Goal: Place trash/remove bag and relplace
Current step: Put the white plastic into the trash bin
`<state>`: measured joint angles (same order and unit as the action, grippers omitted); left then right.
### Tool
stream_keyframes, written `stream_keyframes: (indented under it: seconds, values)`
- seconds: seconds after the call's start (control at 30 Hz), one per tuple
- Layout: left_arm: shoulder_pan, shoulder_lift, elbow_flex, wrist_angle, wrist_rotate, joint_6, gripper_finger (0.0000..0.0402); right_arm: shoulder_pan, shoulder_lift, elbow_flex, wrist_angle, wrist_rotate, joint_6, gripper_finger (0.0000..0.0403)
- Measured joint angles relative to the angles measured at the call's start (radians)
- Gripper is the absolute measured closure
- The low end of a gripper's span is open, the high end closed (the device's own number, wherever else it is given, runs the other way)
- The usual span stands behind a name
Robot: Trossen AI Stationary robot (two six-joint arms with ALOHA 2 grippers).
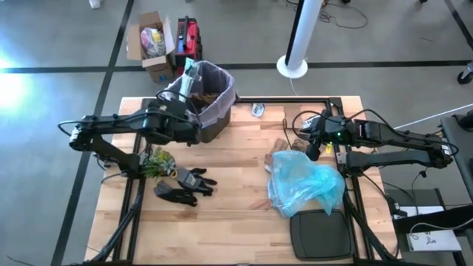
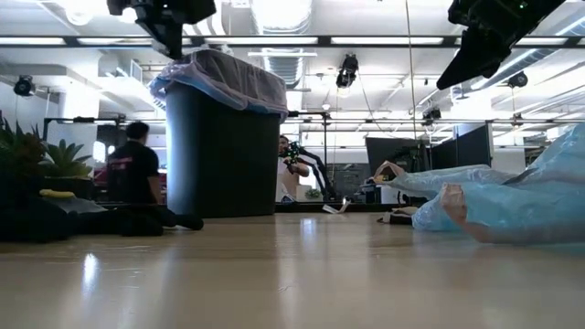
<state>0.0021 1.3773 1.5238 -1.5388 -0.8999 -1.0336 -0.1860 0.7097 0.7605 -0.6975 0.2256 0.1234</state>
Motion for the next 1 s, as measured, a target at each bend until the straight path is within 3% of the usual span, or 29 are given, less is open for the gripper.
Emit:
stream_keyframes:
  seconds: [0.27, 0.57, 0.7, 1.0]
  values:
    - [0.000, -0.001, 0.066, 0.043, -0.018, 0.094, 0.0316, 0.000, 0.001, -0.001, 0.002, 0.003, -0.003, 0.0310]
    - [0.003, -0.001, 0.195, 0.044, -0.188, 0.132, 0.0234, 0.000, 0.001, -0.059, 0.072, 0.003, 0.009, 0.0291]
    - [0.003, -0.001, 0.231, 0.045, -0.209, 0.134, 0.0207, 0.000, 0.006, -0.087, 0.106, 0.003, 0.030, 0.0284]
    - [0.006, -0.018, 0.252, 0.017, 0.098, 0.065, 0.0195, 0.000, 0.006, -0.101, 0.111, 0.003, 0.051, 0.0277]
